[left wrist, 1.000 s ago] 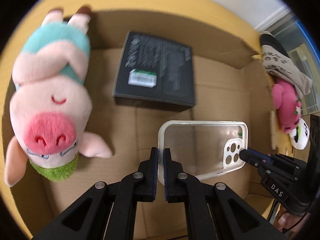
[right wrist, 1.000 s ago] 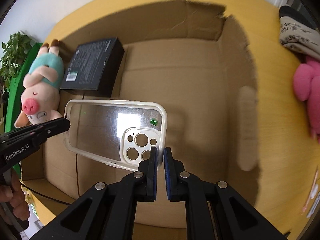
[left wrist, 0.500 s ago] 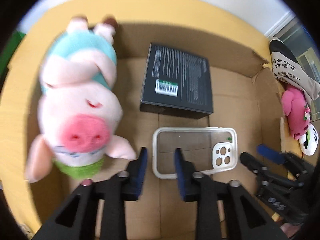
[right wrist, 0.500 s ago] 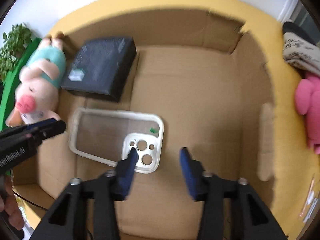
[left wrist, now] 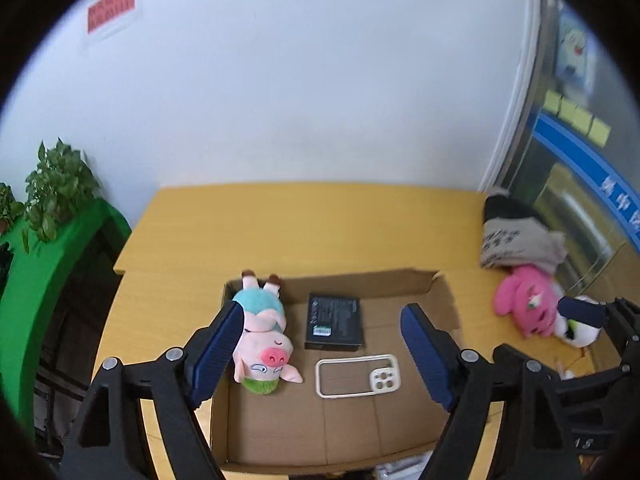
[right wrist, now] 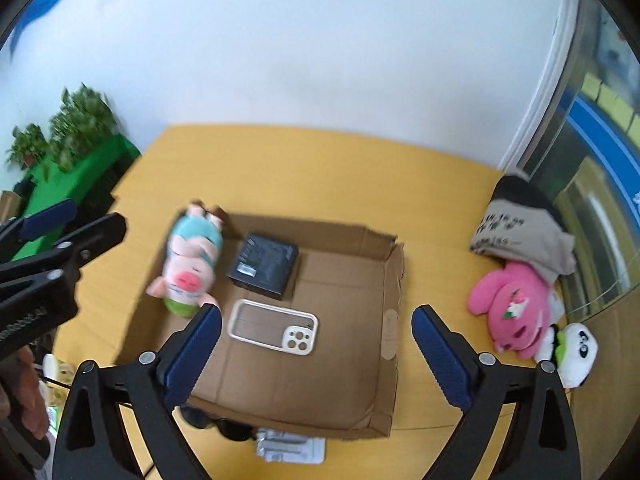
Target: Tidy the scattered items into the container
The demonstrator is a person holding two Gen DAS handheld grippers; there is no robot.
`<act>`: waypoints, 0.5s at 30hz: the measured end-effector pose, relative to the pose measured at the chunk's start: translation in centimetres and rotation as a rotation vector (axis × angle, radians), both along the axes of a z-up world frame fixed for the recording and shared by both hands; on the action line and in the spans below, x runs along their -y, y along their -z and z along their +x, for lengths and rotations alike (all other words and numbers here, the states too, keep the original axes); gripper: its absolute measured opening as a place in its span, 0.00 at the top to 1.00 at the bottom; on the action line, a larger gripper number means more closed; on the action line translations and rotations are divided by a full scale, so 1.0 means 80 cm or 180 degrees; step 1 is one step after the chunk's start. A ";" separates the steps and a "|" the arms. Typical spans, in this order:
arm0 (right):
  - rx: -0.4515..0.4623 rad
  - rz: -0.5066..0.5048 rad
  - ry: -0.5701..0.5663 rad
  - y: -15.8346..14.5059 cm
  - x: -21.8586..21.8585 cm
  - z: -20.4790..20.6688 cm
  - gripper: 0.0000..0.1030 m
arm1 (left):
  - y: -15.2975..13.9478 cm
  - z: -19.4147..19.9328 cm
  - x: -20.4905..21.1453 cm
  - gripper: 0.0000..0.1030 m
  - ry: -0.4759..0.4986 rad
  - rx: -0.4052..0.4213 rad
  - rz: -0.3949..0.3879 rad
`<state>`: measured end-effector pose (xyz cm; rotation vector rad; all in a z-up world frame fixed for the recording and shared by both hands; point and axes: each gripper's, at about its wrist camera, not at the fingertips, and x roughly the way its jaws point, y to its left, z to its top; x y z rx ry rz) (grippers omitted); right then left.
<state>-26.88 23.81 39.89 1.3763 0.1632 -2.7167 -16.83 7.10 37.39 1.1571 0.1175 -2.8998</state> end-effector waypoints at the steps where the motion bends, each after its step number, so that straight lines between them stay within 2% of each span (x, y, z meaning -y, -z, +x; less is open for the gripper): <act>1: -0.0059 0.0004 -0.0011 -0.015 0.003 0.015 0.04 | -0.012 0.012 -0.001 0.22 0.0003 -0.0072 0.0012; 7: -0.0230 0.0020 -0.0055 -0.071 0.023 0.088 0.04 | -0.049 0.070 -0.004 0.22 -0.0003 -0.0222 0.0086; 15: -0.0372 -0.0001 -0.0101 -0.108 0.036 0.154 0.02 | -0.084 0.141 -0.004 0.22 -0.0014 -0.0291 0.0071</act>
